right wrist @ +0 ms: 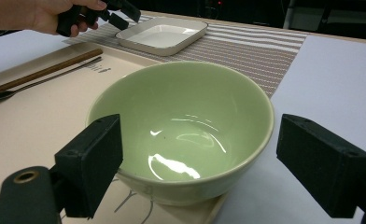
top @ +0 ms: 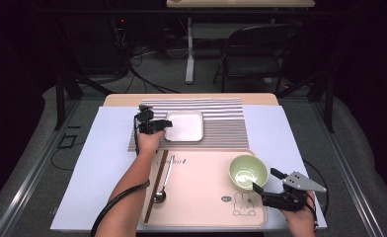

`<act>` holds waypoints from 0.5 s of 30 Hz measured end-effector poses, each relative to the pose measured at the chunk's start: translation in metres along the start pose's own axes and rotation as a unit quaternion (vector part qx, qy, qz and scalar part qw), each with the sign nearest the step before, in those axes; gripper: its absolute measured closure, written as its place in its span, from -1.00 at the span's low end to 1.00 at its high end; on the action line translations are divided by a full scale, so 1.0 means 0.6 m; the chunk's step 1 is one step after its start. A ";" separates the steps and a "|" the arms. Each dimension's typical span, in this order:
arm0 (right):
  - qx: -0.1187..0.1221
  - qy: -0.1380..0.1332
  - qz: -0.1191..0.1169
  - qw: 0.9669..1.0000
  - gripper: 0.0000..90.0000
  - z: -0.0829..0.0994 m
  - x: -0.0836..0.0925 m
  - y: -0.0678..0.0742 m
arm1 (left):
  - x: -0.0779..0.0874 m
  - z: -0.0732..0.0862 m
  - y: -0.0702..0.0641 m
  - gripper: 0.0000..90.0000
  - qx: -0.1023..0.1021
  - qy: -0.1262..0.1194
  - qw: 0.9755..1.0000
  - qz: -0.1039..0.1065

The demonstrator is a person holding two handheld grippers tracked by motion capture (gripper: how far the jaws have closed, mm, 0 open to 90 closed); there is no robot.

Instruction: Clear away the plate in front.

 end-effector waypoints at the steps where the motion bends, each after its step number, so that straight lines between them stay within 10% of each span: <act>1: -0.001 0.000 0.000 1.000 -0.69 0.000 0.000 0.000 | 0.000 0.001 0.000 -0.07 -0.002 -0.004 1.000 0.000; 15: -0.002 0.001 0.001 1.000 -0.69 0.001 0.002 0.000 | -0.007 0.007 0.003 0.64 -0.012 -0.010 1.000 -0.001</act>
Point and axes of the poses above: each handheld gripper's, and its own axes: x roughly backward along the jaws, z roughly out of its underside, y roughly to its left, the point moved 2 cm from there along -x, roughly forward along the jaws, and after that the axes turned 10 degrees about y, right-handed, at the moved point
